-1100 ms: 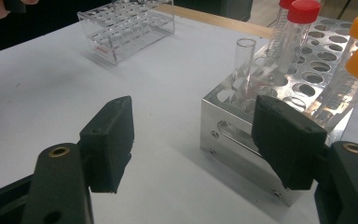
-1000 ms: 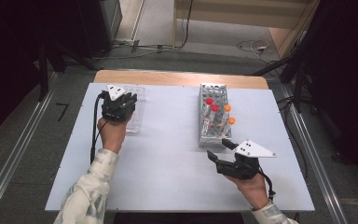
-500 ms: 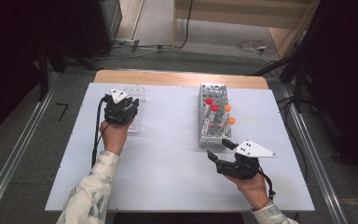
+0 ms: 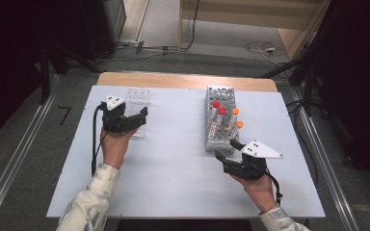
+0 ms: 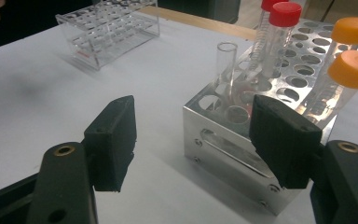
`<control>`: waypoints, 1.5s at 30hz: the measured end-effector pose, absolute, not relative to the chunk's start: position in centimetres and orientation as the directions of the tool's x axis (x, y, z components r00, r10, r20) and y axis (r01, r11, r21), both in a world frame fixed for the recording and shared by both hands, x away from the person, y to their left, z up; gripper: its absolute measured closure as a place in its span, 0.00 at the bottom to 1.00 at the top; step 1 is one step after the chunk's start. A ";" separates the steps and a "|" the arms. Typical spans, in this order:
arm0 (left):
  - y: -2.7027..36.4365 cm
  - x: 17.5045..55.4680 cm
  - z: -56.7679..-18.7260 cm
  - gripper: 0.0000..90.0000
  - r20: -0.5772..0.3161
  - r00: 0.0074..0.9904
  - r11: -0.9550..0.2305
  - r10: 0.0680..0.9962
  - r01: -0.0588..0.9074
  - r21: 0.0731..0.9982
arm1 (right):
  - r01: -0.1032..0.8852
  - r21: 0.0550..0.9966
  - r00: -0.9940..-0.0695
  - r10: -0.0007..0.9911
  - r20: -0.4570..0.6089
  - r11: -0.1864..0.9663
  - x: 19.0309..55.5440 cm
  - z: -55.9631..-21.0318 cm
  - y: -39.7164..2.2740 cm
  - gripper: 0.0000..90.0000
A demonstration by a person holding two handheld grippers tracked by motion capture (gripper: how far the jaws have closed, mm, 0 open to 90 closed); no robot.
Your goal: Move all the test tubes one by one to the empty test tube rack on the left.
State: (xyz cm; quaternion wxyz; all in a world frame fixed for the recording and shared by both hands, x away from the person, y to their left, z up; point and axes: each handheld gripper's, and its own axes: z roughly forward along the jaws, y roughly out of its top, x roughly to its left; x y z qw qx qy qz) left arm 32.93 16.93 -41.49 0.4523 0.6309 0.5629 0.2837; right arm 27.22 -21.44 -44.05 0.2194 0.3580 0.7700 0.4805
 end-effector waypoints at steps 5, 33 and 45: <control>16.6 31.5 -41.9 0.11 -0.159 0.243 0.031 0.957 0.461 0.887 | 0.347 0.896 -0.616 0.788 -0.006 0.278 28.7 -44.8 -20.9 0.37; 15.1 29.9 -42.1 0.10 -0.141 0.318 -0.016 0.938 0.444 0.896 | 0.334 0.912 -0.536 0.844 -0.025 0.239 33.2 -46.8 -17.4 0.70; 15.0 29.8 -42.0 0.10 -0.140 0.323 -0.020 0.936 0.446 0.895 | 0.356 0.902 -0.521 0.853 -0.024 0.243 33.2 -46.7 -17.2 0.77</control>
